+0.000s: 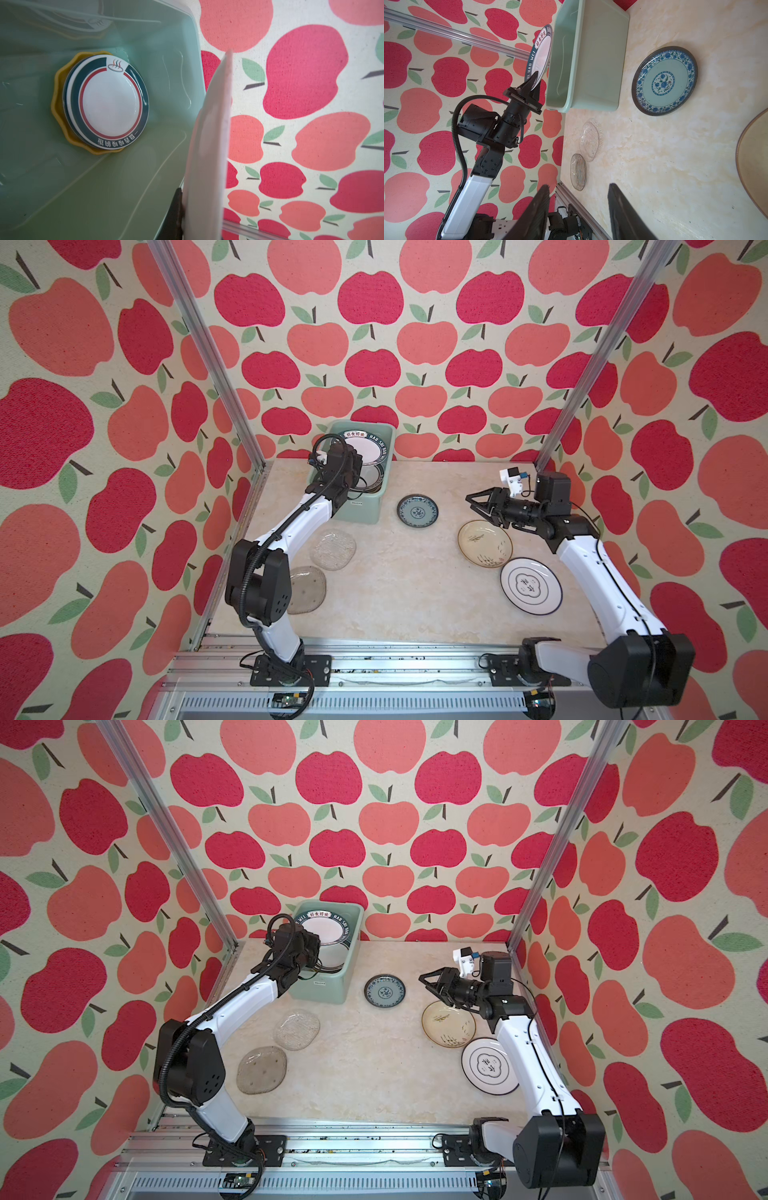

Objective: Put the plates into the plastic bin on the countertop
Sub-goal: 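Lower the HAO SHI HAO WEI plate onto the bin stack with the left gripper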

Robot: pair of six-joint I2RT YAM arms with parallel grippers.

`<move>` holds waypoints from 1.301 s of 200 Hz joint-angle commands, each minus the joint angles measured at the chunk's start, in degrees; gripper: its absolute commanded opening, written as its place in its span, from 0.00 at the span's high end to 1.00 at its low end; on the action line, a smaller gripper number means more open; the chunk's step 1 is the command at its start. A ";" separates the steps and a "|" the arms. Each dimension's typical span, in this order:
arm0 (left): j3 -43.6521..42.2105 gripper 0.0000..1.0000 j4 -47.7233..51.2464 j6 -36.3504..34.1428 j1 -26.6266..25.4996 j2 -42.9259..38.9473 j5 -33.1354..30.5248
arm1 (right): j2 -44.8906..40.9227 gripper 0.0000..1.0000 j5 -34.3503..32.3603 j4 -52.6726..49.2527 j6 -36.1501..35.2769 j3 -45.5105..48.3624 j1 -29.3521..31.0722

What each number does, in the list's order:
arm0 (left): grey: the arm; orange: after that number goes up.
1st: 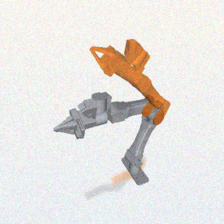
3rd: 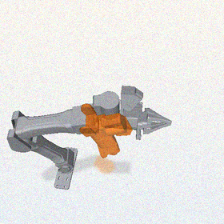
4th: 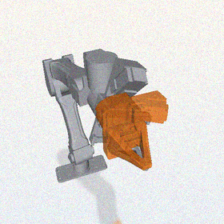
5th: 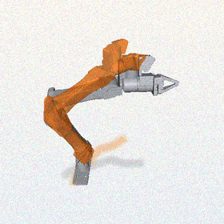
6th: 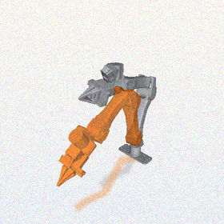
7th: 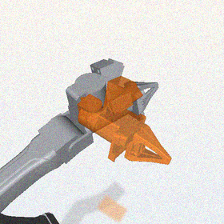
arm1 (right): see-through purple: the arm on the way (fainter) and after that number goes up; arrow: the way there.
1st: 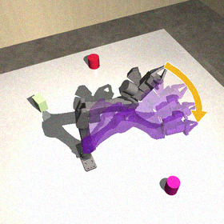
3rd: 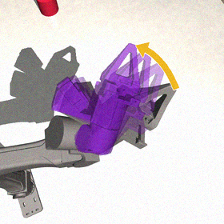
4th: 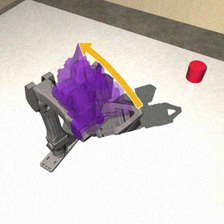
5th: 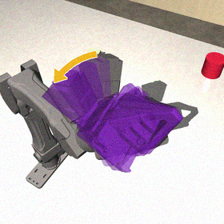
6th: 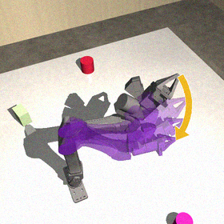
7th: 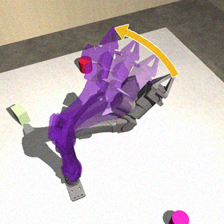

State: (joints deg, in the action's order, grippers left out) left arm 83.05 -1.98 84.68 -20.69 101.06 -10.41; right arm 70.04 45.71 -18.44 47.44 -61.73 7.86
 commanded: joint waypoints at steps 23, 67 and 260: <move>9.83 1.00 -4.43 9.11 -0.88 8.06 -10.05 | 0.44 0.52 2.45 6.73 3.07 3.75 -0.30; 17.69 1.00 -1.93 14.37 -2.04 17.27 -13.47 | 1.27 0.53 3.54 9.74 4.53 6.22 -0.26; 29.92 1.00 7.57 14.60 1.78 31.71 -9.98 | 5.52 0.55 5.37 10.86 3.31 7.28 -0.30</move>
State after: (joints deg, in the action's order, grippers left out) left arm 109.23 4.10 100.79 -19.27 131.59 -20.88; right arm 74.54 49.67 -6.87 52.56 -54.46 7.86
